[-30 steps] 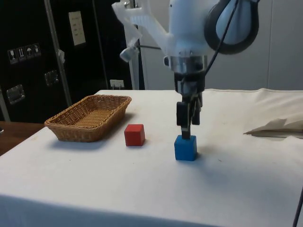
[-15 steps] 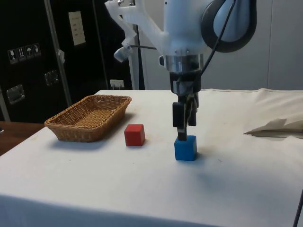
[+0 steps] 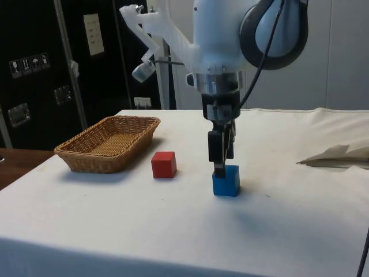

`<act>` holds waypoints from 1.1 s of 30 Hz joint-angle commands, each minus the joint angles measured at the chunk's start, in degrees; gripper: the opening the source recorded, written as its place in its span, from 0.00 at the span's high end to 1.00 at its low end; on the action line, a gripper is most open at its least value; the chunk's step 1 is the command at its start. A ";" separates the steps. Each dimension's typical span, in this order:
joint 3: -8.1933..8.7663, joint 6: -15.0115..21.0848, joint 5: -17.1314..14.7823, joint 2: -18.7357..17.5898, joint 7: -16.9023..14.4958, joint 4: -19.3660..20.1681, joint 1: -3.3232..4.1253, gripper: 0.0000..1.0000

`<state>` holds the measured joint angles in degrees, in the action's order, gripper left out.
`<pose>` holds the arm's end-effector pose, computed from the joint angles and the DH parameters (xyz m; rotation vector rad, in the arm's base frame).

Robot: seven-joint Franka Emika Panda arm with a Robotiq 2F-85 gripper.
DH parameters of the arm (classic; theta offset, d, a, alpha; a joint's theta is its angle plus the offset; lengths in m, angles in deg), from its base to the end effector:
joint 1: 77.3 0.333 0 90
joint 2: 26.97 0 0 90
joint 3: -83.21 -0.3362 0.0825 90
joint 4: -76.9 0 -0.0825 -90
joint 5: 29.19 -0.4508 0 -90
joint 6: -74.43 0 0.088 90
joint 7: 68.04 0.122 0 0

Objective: Place all non-red objects into the basket.

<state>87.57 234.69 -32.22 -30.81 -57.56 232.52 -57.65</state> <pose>0.4155 0.1104 0.1490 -3.1251 -0.0539 -0.0172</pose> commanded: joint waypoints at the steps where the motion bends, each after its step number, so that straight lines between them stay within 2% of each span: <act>1: 0.06 0.23 0.00 -0.34 -0.52 -0.06 0.00 0.00; 2: -0.29 0.97 -0.80 -0.86 -2.06 -0.06 -0.06 0.00; 8: 0.11 1.55 0.23 -2.06 -4.81 -0.11 -0.11 0.00; 14: 0.23 1.95 0.29 -3.09 -6.47 -0.46 -0.06 0.00; 17: 0.17 1.43 0.06 -2.98 -6.65 -0.40 -0.06 0.00; 21: 0.46 2.69 0.40 -5.10 -6.30 -1.49 -0.06 0.00; 25: 0.74 3.04 0.23 -6.88 -4.87 -2.52 0.06 0.00; 26: 0.46 2.35 0.06 -6.76 -5.27 -2.64 -0.11 0.00; 28: 0.74 3.38 0.23 -7.62 -3.90 -2.81 0.06 0.00; 29: 0.74 3.50 0.23 -7.79 -3.61 -2.86 0.11 0.03; 30: 0.74 3.55 0.23 -7.96 -3.32 -2.92 0.11 0.11; 33: 0.74 3.61 0.29 -8.19 -2.75 -3.04 0.11 0.40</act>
<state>88.03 237.78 -32.16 -38.71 -60.88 229.54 -57.71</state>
